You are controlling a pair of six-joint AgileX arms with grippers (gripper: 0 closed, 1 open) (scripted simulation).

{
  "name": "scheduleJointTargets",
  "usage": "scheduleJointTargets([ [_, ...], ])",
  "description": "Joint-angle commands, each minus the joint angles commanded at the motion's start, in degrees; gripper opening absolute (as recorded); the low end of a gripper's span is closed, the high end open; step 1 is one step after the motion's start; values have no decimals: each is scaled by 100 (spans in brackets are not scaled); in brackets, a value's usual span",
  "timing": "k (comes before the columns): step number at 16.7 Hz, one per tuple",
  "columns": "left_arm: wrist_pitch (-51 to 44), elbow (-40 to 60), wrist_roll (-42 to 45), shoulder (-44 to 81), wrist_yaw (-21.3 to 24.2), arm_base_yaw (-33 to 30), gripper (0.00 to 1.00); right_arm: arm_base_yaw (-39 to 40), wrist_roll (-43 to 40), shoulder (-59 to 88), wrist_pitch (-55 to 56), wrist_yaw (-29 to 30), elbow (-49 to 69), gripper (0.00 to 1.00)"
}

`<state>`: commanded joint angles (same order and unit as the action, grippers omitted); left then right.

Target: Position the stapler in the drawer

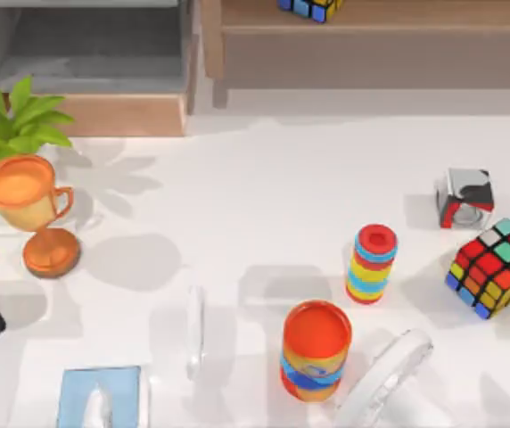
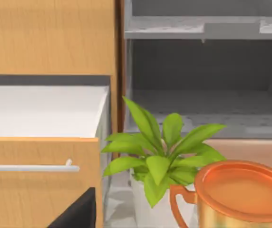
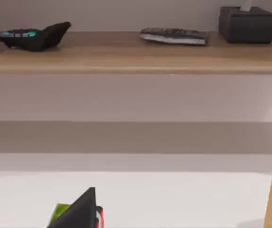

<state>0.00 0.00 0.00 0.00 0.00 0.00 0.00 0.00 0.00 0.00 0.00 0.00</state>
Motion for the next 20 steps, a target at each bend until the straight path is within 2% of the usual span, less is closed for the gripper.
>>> scheduleJointTargets([
  [4, -127, 161, -93, 182, 0, -90, 100, 0, 0, 0, 0, 0, 0, 100],
  [8, -807, 1028, -593, 1275, -2, -570, 100, 0, 0, 0, 0, 0, 0, 100],
  [12, -1855, 2363, -1364, 3199, -4, -1311, 100, 0, 0, 0, 0, 0, 0, 100],
  [20, -4202, 5354, -3089, 7833, -10, -2969, 100, 0, 0, 0, 0, 0, 0, 100],
])
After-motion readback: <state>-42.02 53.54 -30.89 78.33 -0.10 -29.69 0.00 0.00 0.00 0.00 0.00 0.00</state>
